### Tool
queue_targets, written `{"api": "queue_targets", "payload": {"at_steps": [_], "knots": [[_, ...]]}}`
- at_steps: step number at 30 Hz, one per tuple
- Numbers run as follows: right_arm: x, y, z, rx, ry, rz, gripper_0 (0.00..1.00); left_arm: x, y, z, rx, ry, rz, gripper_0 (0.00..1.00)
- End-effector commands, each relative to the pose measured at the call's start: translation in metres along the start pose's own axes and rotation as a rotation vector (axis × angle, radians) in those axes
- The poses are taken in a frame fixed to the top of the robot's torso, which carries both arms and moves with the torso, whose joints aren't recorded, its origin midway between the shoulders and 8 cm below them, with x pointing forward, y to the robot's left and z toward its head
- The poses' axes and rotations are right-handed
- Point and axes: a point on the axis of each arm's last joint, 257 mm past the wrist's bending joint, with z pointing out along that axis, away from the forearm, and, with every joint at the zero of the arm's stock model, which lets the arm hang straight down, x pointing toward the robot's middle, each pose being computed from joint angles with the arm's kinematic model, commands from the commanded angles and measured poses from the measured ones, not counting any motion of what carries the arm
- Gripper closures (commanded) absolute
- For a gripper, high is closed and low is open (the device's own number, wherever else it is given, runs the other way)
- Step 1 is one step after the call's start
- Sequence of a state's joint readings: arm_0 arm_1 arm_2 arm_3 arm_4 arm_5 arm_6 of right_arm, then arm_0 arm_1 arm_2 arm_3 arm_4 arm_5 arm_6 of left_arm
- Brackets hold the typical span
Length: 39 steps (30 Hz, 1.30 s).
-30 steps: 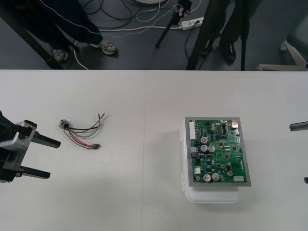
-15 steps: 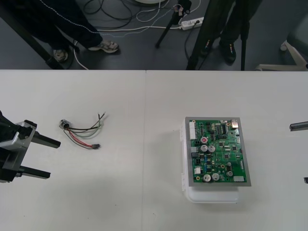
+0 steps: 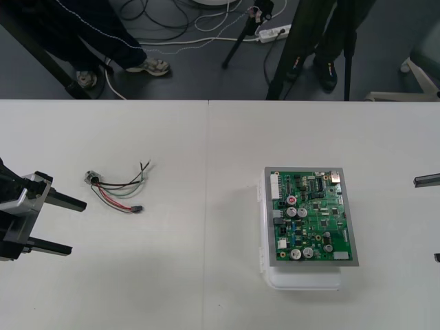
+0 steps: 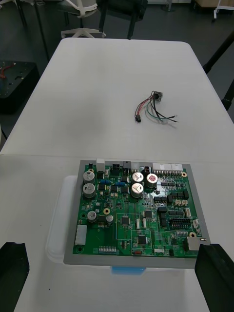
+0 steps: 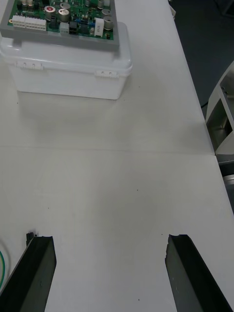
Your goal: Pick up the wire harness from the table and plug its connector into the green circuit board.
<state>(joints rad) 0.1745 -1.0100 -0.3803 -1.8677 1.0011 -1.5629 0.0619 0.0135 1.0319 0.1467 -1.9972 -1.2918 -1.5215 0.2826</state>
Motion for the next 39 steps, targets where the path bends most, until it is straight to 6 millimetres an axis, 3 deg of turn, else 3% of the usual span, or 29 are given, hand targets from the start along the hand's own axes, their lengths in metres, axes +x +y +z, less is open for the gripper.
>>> {"api": "queue_targets", "payload": {"at_steps": [1,3,4,14,27,28,30,39], "knots": [[0.004,0.011,-0.001,-0.048,0.035,0.015,0.0,-0.008,-0.003,0.002,0.03,0.002,0.081,0.34],[0.004,0.011,-0.001,-0.048,0.035,0.015,0.0,-0.008,-0.003,0.002,0.03,0.002,0.081,0.34],[0.004,0.011,-0.001,-0.048,0.035,0.015,0.0,0.003,-0.021,0.023,0.067,-0.036,0.011,0.34],[0.004,0.011,-0.001,-0.048,0.035,0.015,0.0,0.01,-0.012,0.026,0.044,-0.036,-0.005,0.34],[0.004,0.011,-0.001,-0.048,0.035,0.015,0.0,0.039,0.039,-0.001,-0.034,0.216,0.159,0.34],[0.02,0.031,0.013,-0.057,0.003,0.103,0.0,0.039,0.04,-0.001,-0.034,0.223,0.166,0.34],[0.023,0.034,0.017,-0.052,-0.01,0.117,0.0,0.045,0.047,-0.004,-0.036,0.275,0.196,0.34],[0.021,0.029,0.014,-0.037,-0.013,0.107,0.0,0.063,0.077,-0.014,-0.061,0.426,0.285,0.34]]}}
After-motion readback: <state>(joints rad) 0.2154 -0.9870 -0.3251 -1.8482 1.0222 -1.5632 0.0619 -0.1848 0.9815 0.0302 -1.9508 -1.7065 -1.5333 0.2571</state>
